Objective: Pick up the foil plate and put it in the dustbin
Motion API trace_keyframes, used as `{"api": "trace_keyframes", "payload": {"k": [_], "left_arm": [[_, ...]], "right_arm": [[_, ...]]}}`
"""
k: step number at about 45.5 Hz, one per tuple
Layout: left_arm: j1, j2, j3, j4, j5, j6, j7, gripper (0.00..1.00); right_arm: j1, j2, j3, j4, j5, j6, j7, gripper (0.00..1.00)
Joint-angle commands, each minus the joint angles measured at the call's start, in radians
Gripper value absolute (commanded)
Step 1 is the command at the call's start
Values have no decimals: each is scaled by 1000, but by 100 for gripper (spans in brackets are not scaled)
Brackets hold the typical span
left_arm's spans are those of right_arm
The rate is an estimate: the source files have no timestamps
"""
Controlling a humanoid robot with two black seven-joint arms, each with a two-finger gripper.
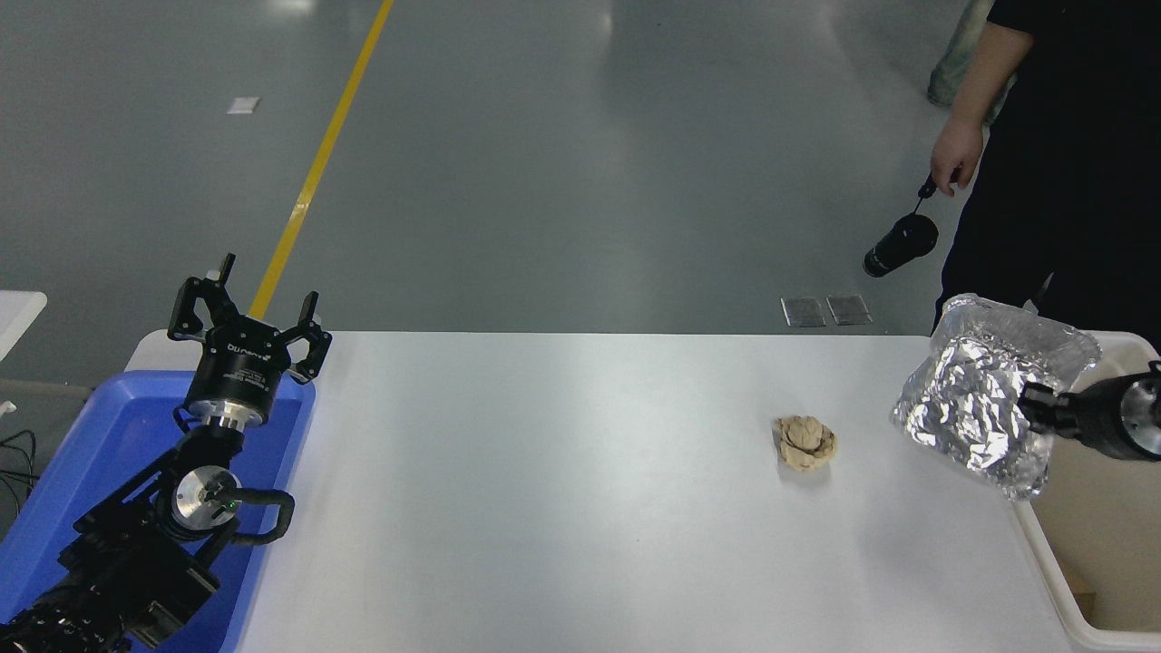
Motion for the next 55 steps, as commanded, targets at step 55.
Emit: {"api": "trace_keyframes", "payload": {"k": [55], "left_arm": [[1, 0, -2, 0, 0, 0, 0, 98]], "right_arm": [[317, -138, -6, -172, -80, 357, -5, 0]]}}
